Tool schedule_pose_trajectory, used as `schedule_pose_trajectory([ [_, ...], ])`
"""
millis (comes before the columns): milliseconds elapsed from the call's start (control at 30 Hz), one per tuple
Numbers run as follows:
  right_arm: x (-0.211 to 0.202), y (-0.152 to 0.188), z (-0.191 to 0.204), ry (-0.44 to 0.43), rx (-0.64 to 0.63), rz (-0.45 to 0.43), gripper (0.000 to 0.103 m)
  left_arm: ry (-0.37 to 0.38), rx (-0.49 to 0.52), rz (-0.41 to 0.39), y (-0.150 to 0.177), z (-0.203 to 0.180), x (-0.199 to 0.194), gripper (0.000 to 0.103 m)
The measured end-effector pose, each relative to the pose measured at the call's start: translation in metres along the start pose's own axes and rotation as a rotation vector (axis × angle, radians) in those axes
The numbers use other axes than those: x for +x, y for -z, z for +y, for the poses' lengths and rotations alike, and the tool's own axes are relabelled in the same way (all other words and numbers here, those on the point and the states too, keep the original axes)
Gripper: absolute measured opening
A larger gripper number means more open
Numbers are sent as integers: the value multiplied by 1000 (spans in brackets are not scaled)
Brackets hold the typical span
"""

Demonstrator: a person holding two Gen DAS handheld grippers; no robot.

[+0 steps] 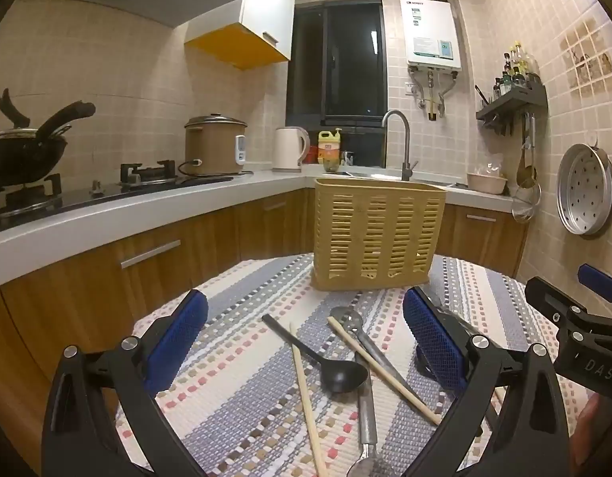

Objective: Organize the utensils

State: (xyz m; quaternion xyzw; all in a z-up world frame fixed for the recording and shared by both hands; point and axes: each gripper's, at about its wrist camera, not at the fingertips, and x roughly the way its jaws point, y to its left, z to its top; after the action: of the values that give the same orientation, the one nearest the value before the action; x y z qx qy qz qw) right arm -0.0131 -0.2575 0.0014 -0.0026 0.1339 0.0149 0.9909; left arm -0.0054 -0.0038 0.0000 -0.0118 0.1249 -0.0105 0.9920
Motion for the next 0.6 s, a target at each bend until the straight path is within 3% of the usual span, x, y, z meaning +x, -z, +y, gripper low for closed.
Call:
schedule_pose_trajectory([
  [600, -2, -1, -1, -17, 5, 1, 96, 6, 13, -4, 0, -3, -1, 96],
])
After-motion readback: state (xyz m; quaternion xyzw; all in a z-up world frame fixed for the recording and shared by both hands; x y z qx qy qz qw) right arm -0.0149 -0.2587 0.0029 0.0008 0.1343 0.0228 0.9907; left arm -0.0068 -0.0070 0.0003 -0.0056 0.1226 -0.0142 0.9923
